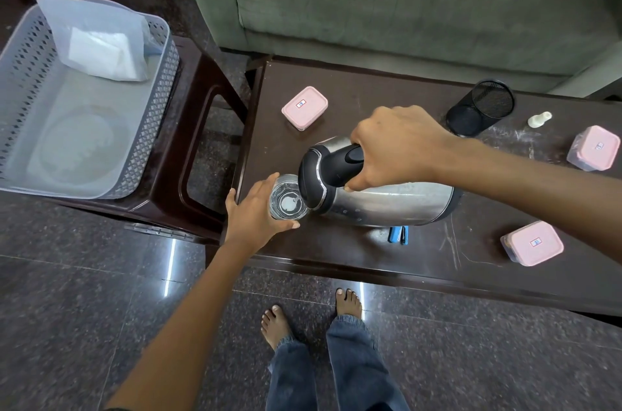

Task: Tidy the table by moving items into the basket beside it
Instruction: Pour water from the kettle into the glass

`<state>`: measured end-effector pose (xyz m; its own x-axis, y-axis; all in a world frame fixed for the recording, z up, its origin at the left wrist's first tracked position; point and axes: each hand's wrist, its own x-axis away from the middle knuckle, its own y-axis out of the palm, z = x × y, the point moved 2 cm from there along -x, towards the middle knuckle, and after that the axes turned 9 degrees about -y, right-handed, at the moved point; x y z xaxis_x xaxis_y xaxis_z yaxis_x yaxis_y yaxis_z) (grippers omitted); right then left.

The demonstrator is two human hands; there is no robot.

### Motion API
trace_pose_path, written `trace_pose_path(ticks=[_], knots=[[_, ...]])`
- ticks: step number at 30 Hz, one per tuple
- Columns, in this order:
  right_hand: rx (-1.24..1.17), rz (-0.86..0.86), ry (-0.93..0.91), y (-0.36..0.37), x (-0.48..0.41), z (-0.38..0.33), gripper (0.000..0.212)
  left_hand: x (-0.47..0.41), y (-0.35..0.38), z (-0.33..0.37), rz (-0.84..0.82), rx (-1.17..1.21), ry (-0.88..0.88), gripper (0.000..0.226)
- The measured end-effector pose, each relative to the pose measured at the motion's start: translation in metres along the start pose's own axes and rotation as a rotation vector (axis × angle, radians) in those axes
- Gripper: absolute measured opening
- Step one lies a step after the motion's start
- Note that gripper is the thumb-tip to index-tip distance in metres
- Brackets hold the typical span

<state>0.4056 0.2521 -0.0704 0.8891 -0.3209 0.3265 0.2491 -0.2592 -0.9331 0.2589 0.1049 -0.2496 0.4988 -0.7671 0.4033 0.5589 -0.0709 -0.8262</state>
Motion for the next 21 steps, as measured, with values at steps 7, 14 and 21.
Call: trace_pose_path(ticks=[7,14,21], knots=[[0.009,-0.021,-0.005,-0.0017,-0.0027,-0.0030,0.053,0.0004,0.0005,-0.0008,-0.010,0.044,-0.012,0.098],[0.019,-0.019,-0.005,-0.0015,-0.0041,-0.0049,0.053,0.0005,0.0012,-0.0012,-0.006,0.098,-0.032,0.097],[0.024,-0.024,-0.004,0.0005,-0.0051,-0.0047,0.052,-0.0001,0.0016,-0.0024,0.008,0.096,-0.037,0.097]])
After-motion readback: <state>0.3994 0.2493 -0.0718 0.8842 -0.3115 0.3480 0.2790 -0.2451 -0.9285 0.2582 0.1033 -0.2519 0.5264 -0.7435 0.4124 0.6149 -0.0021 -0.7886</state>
